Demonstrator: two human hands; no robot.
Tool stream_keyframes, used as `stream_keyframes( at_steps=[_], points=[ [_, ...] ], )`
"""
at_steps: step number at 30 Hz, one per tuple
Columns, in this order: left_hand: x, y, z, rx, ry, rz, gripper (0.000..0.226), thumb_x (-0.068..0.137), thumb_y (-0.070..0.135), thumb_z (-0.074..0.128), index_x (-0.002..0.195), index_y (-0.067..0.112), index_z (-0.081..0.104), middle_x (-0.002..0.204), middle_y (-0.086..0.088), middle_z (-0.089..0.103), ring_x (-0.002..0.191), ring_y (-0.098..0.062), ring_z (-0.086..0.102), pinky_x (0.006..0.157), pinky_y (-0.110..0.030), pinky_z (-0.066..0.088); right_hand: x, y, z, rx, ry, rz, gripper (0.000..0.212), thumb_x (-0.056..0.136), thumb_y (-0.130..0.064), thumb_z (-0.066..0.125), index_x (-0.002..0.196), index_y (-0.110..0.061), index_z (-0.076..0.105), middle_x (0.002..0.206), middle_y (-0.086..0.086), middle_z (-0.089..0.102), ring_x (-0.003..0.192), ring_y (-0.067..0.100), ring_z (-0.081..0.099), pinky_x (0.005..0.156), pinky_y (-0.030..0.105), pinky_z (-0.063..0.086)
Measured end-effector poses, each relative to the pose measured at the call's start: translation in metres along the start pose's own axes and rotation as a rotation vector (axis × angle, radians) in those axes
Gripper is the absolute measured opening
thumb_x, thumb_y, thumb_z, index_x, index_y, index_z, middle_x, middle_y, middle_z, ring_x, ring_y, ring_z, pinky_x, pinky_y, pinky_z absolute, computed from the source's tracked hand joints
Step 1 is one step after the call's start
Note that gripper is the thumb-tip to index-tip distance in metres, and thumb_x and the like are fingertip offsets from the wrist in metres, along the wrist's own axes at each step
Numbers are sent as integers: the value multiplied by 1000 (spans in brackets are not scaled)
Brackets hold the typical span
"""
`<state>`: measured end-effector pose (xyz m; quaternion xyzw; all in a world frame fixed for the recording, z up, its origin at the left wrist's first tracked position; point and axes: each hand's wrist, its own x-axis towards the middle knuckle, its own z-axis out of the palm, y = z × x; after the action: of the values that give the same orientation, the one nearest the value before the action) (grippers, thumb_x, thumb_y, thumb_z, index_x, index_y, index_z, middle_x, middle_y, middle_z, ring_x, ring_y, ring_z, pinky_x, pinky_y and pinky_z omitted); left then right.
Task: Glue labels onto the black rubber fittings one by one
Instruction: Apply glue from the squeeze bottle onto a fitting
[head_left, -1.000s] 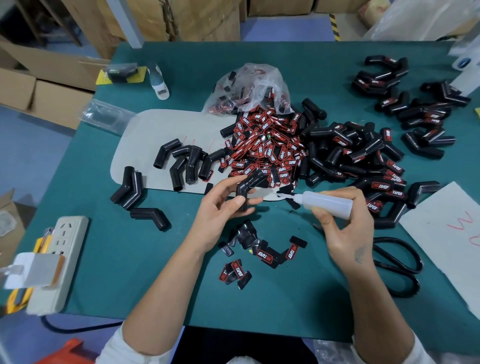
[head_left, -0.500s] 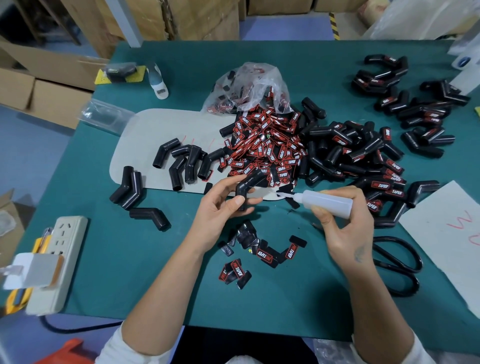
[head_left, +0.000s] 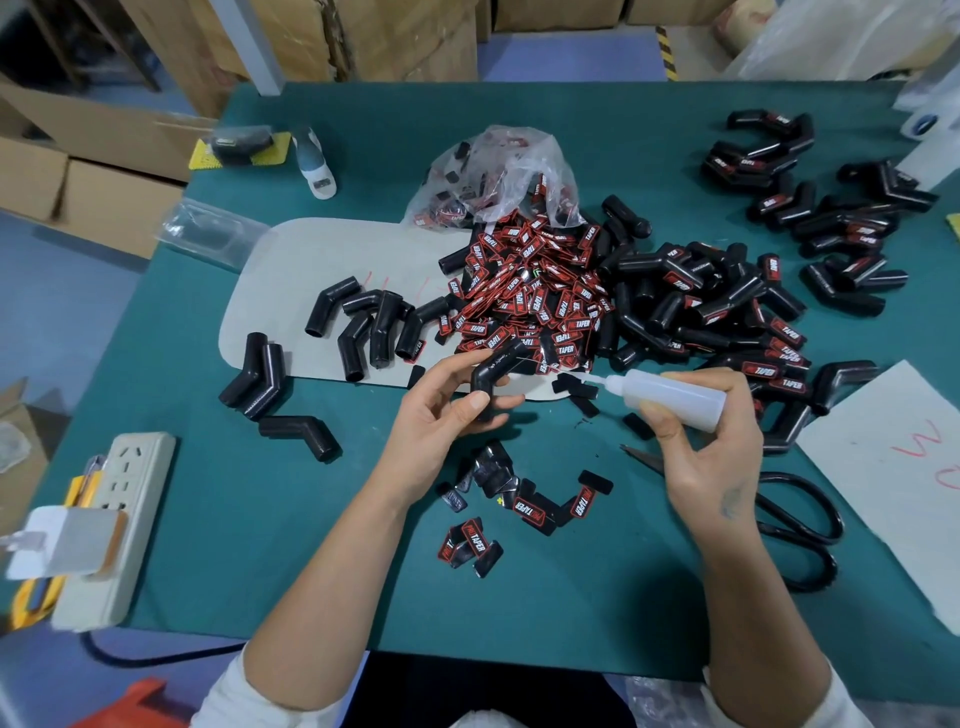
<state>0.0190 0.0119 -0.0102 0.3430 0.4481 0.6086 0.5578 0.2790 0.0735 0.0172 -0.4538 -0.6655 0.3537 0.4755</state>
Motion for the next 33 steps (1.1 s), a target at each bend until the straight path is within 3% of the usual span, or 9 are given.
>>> stream_keyframes(
  at_steps=[6, 9, 12, 16, 20, 24, 26, 30, 33],
  points=[
    [1, -1, 0, -11, 14, 11, 39, 99, 20, 67, 138, 23, 64, 137, -23, 61, 115, -42, 72, 91, -35, 61, 2, -5, -1, 120, 51, 31, 24, 94, -36, 72, 110, -45, 57, 107, -25, 65, 95, -2, 63, 79, 10, 48],
    [1, -3, -2, -15, 45, 26, 39, 99, 19, 66, 138, 23, 64, 135, -16, 62, 112, -43, 73, 94, -37, 60, 5, -4, -2, 300, 123, 127, 28, 89, -48, 81, 109, -43, 61, 108, -10, 68, 87, 15, 70, 79, 23, 58],
    [1, -7, -3, 16, 70, 53, 39, 100, 18, 66, 138, 23, 64, 123, -10, 69, 108, -40, 74, 93, -38, 60, 8, 1, 1, 326, 128, 218, 40, 82, -47, 88, 109, -39, 59, 112, -2, 69, 99, 31, 76, 90, 38, 61],
    [3, -8, -4, 106, 90, 80, 39, 101, 16, 62, 139, 25, 64, 110, -4, 70, 96, -27, 73, 90, -35, 59, 8, 7, 9, 27, 17, 166, 40, 89, -33, 82, 119, -49, 59, 115, -21, 66, 104, 5, 67, 87, 20, 55],
    [2, -11, -6, 219, 119, 82, 43, 104, 7, 56, 140, 28, 64, 100, -8, 70, 90, -23, 70, 89, -30, 57, 7, 14, 14, -168, -16, 223, 47, 92, -26, 78, 110, -62, 55, 113, -38, 64, 104, -7, 62, 91, 18, 49],
    [5, -9, -6, 302, 164, 88, 43, 104, 1, 55, 139, 23, 65, 120, -27, 54, 84, -19, 68, 86, -26, 56, 11, 18, 20, -296, -7, 242, 42, 94, -25, 76, 113, -52, 51, 107, -47, 58, 98, -10, 58, 83, 16, 44],
    [5, -8, -3, 311, 170, 97, 46, 105, -6, 52, 139, 22, 65, 117, -19, 57, 81, -17, 65, 84, -27, 56, 11, 22, 22, -337, 8, 222, 41, 94, -24, 76, 117, -48, 50, 106, -38, 58, 95, -3, 57, 83, 22, 48],
    [5, -8, 0, 314, 207, 126, 45, 104, -10, 51, 133, 24, 60, 107, 13, 66, 79, -16, 66, 80, -28, 58, 9, 26, 22, -280, 63, 187, 51, 94, -16, 77, 135, -30, 50, 128, -17, 54, 117, 15, 61, 100, 38, 54],
    [5, -8, 0, 314, 264, 127, 32, 104, -8, 54, 124, 17, 57, 103, 2, 65, 82, -17, 68, 78, -30, 59, 2, 14, 15, -269, 319, -184, 37, 98, -9, 74, 130, -10, 56, 130, -13, 51, 120, 24, 58, 101, 39, 50]
  ],
)
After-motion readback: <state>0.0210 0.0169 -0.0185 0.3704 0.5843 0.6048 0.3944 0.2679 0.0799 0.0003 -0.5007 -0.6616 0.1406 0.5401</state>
